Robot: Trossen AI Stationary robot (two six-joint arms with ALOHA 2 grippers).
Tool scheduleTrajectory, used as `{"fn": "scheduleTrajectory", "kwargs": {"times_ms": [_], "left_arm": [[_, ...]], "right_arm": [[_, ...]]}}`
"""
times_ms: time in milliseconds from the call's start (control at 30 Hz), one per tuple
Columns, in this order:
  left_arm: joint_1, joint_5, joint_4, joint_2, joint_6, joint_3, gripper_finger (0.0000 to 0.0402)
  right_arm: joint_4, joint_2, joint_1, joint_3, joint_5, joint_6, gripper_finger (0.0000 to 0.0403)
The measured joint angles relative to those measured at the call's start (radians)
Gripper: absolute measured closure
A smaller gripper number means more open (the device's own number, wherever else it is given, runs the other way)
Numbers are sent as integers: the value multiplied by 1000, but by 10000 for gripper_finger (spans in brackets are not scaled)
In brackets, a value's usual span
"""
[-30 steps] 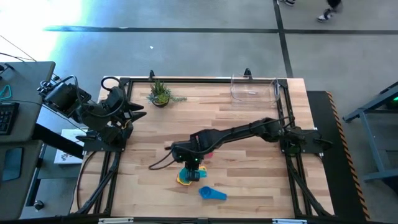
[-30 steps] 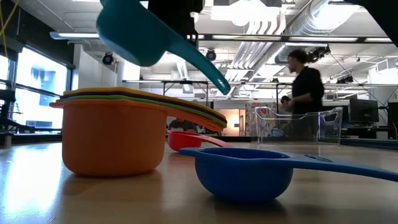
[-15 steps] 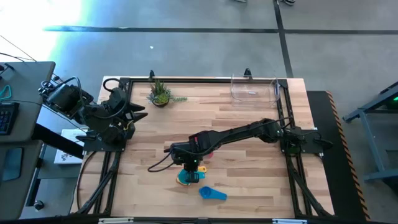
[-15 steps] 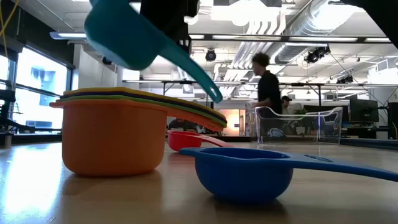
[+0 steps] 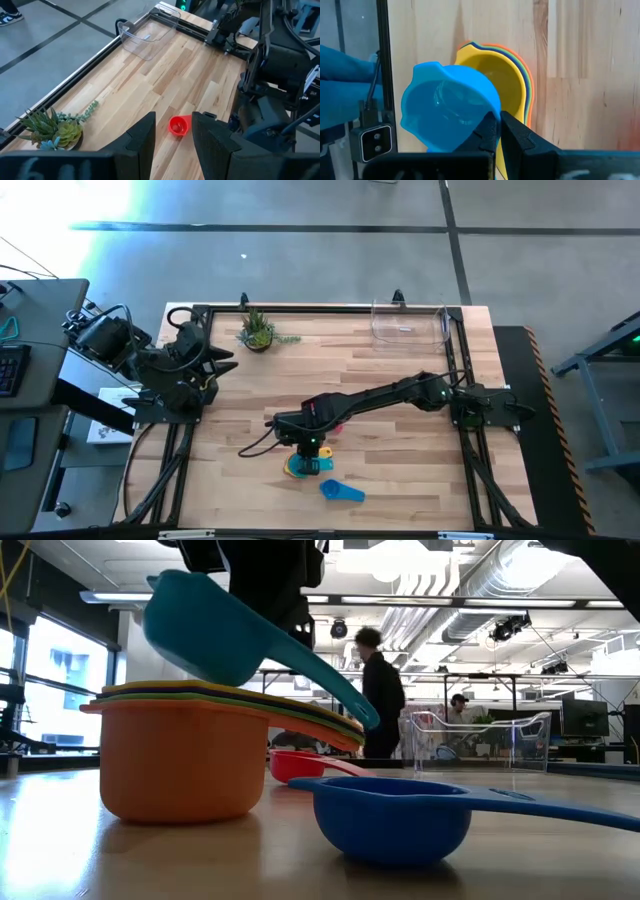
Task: Nest measuring cups in basket
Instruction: Stack the light blue measuring cup on top of the yellow measuring cup
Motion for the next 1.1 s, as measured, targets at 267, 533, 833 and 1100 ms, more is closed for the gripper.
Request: {"fn": "scheduleTrajectory", "kwargs": {"times_ms": [267, 533, 833, 1100], "left_arm": [[0, 2, -1, 0, 0, 0, 286], [0, 3, -1, 0, 0, 0, 286], [0, 3, -21, 0, 0, 0, 286], [0, 3, -24, -1, 0, -1, 286]], "right_arm": [[3, 0, 0, 0, 38, -1, 374], [15, 0, -2, 0, 38, -8, 337], [-68, -3, -19, 46, -25, 37, 335], [-236, -22, 26, 80, -18, 154, 344]]}}
